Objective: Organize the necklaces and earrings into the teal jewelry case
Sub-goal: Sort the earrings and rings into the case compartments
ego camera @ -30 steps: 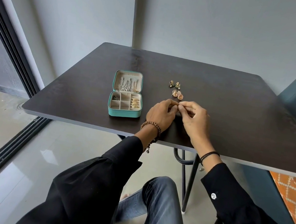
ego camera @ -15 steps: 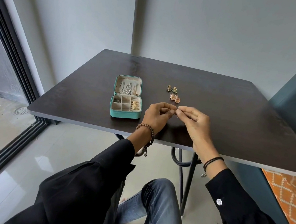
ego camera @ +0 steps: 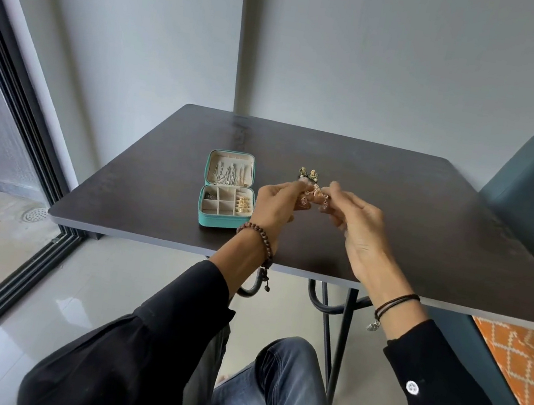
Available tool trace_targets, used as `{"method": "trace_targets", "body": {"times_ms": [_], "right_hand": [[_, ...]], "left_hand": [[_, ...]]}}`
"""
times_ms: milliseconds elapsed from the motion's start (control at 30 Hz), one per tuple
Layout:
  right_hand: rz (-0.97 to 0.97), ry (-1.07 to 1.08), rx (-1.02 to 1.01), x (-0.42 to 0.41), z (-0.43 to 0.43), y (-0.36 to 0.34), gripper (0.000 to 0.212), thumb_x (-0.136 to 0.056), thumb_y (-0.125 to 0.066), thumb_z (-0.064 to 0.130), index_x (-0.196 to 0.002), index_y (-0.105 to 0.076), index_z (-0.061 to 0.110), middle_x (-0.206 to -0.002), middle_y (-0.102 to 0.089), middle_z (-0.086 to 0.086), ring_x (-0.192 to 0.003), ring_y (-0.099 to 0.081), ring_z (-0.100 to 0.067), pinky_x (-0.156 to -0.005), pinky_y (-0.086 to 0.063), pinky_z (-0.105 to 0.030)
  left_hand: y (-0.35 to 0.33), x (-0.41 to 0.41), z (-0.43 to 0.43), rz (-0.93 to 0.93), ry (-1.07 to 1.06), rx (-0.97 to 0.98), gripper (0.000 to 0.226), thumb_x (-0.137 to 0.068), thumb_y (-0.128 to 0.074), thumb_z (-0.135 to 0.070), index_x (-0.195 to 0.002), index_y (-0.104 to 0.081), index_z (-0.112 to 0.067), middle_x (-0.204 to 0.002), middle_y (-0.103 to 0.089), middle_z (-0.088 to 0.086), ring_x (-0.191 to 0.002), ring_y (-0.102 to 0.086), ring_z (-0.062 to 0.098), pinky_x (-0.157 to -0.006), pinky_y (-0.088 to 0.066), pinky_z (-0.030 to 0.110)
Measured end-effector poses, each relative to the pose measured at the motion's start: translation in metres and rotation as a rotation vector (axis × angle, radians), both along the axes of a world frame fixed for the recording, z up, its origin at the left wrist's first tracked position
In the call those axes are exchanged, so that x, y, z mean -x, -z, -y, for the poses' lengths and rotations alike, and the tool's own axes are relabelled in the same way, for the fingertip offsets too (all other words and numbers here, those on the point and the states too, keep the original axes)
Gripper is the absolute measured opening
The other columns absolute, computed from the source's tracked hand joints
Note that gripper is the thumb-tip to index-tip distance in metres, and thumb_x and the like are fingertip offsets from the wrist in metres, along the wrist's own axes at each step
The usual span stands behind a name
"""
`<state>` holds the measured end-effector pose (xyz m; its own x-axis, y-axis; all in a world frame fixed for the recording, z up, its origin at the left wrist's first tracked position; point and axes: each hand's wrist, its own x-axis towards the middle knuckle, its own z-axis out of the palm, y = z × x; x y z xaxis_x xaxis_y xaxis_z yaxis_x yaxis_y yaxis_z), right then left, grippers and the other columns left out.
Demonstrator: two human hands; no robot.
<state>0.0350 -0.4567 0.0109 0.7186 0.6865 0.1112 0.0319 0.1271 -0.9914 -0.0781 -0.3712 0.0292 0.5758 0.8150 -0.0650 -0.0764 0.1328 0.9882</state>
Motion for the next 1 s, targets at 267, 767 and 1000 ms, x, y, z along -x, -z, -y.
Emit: {"method": "trace_targets", "body": {"times_ms": [267, 767, 1000], "right_hand": [[-0.051, -0.073, 0.067, 0.014, -0.008, -0.02, 0.058, -0.101, -0.039, 0.061, -0.109, -0.078, 0.02, -0.106, -0.078, 0.003, -0.106, -0.071, -0.012, -0.093, -0.045, -0.033], [0.216, -0.143, 0.073, 0.05, -0.081, -0.001, 0.024, -0.088, -0.077, 0.013, -0.112, -0.075, 0.012, -0.101, -0.078, -0.003, -0.096, -0.074, -0.009, -0.083, -0.055, -0.018], [0.585, -0.098, 0.191, 0.061, -0.127, 0.016, 0.018, -0.085, -0.081, 0.016, -0.102, -0.078, 0.021, -0.092, -0.077, 0.007, -0.085, -0.071, -0.003, -0.083, -0.057, -0.02]], "left_hand": [[-0.013, 0.025, -0.021, 0.021, 0.042, 0.033, 0.053, -0.106, -0.031, -0.044, -0.108, -0.075, -0.015, -0.111, -0.075, 0.003, -0.107, -0.067, 0.017, -0.092, -0.045, 0.036], [0.008, 0.069, -0.095, -0.128, -0.145, -0.295, 0.022, -0.085, -0.078, -0.017, -0.107, -0.076, -0.012, -0.095, -0.077, 0.002, -0.083, -0.071, 0.01, -0.086, -0.057, 0.027], [0.018, 0.089, -0.122, -0.256, -0.186, -0.438, 0.02, -0.084, -0.078, -0.017, -0.104, -0.078, -0.015, -0.093, -0.076, 0.002, -0.087, -0.073, 0.013, -0.086, -0.059, 0.028]]}}
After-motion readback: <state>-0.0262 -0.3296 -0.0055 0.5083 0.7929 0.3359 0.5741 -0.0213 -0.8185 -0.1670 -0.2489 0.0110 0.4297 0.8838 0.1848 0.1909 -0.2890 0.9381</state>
